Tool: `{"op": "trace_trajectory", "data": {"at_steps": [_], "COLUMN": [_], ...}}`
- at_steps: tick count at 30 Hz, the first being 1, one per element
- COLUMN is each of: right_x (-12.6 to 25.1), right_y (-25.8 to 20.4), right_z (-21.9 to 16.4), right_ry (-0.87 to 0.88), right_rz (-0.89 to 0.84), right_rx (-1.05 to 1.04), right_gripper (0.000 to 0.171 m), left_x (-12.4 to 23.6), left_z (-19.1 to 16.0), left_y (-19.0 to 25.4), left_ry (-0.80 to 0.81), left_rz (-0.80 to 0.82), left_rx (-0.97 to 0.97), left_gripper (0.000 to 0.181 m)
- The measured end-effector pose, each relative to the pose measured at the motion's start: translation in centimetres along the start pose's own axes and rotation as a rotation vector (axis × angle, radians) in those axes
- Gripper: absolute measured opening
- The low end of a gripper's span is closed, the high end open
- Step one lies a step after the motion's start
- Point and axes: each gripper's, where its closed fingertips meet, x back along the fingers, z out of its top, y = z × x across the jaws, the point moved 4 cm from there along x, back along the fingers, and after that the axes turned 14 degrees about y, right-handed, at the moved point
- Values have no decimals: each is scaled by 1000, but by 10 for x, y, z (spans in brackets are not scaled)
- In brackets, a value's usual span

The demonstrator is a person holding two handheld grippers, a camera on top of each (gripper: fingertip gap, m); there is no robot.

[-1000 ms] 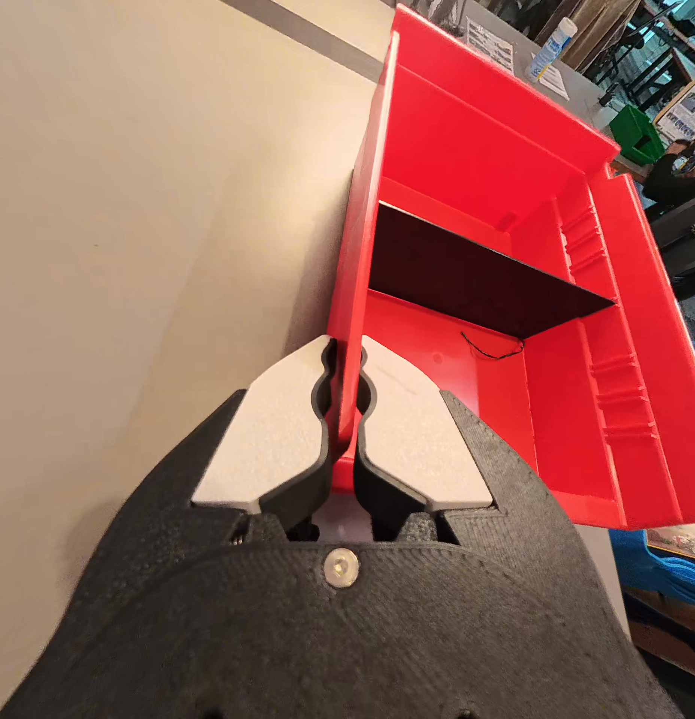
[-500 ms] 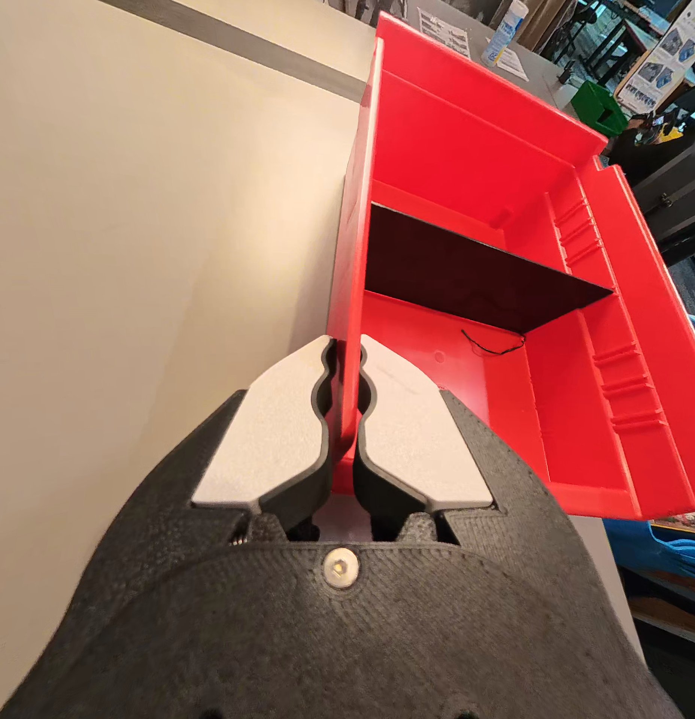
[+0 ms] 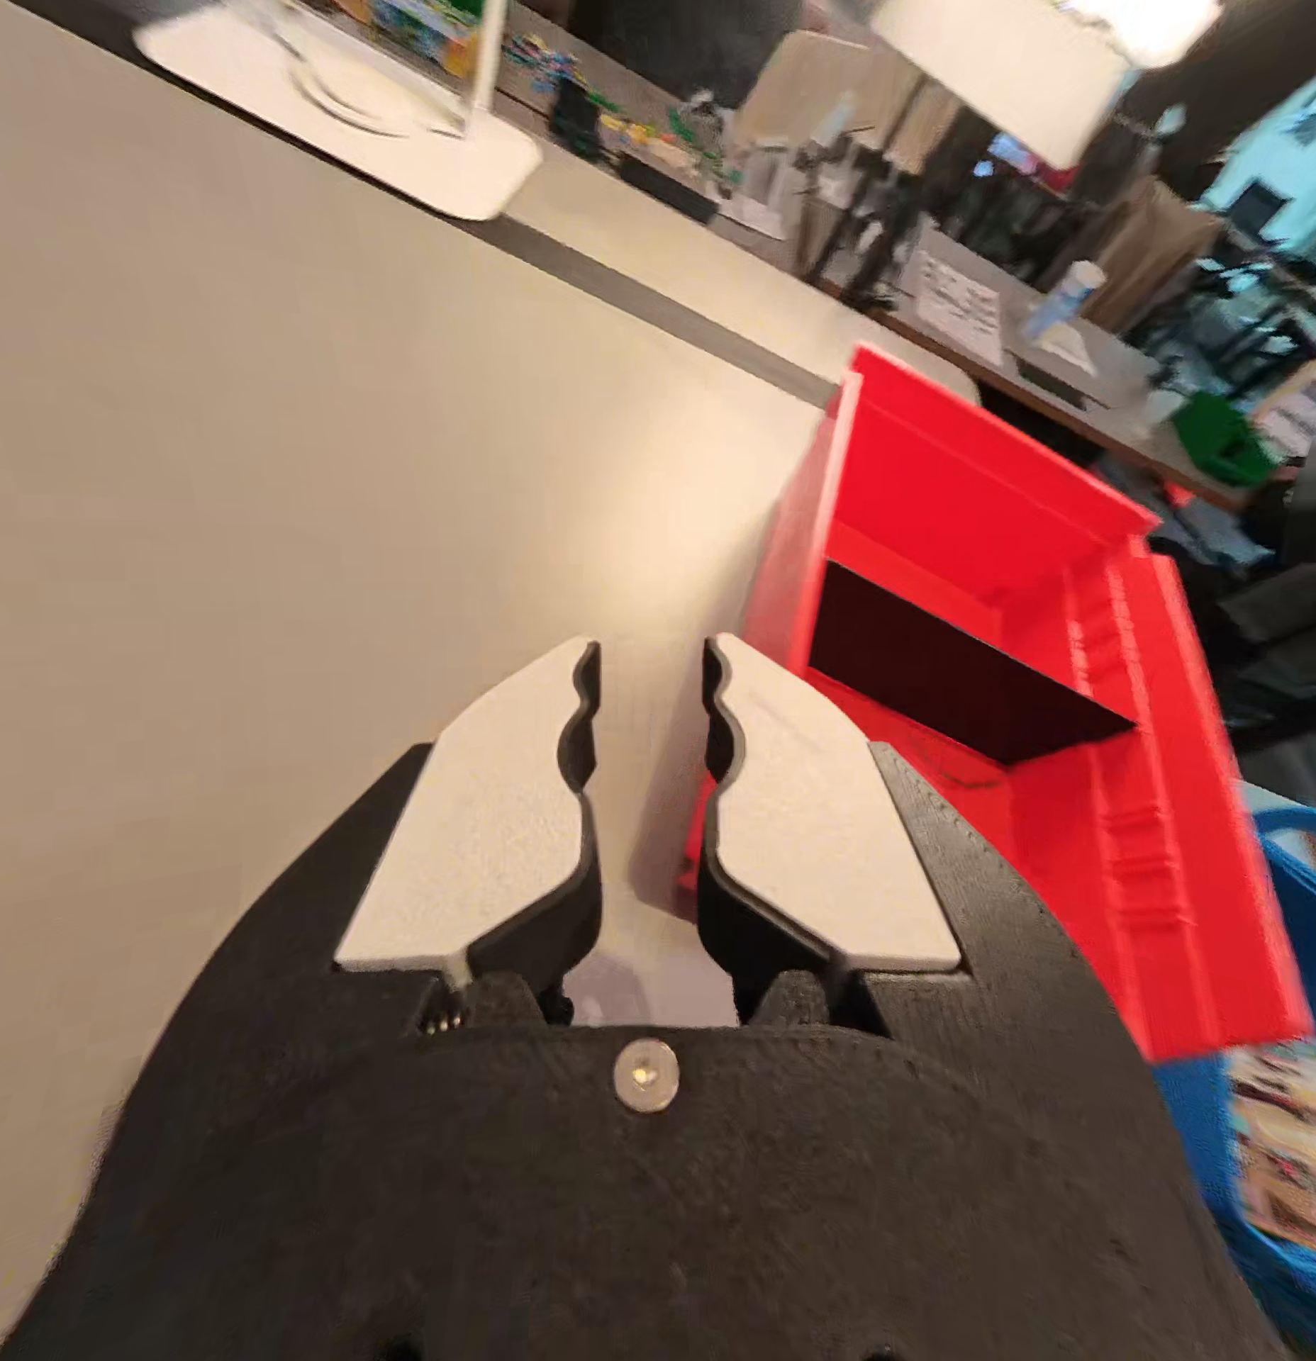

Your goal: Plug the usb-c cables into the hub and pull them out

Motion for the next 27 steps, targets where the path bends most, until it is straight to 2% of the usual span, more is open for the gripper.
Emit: {"op": "trace_trajectory", "data": {"at_steps": [2,6,11,12,14,15,20,27], "right_x": [-13,-45,-64,-64,-63,-63,-64,-69], "right_y": [-33,-105,-152,-154,-155,-154,-155,-164], "right_z": [-4,-22,-35,-34,-35,-35,-37,-46], "right_ry": [-9,-48,-103,-98,-96,-95,-117,-213], "right_rz": [118,303,361,353,351,348,362,399], "right_rx": [-71,-212,-222,-195,-182,-183,-193,-151], "right_gripper": [30,34,36,35,34,33,33,34], "left_x": [-28,-104,-170,-176,-183,-184,-169,-121], "left_z": [8,-8,-35,-38,-39,-37,-6,88], "left_y": [15,32,34,33,33,31,17,-26], "left_ry": [-13,-185,-413,-438,-439,-438,-345,-117], "left_rz": [-85,-134,-105,-96,-94,-80,-18,155], "left_rx": [12,-54,-204,-228,-240,-239,-177,-150], "left_gripper": [48,57,60,53,17,11,9,8]}}
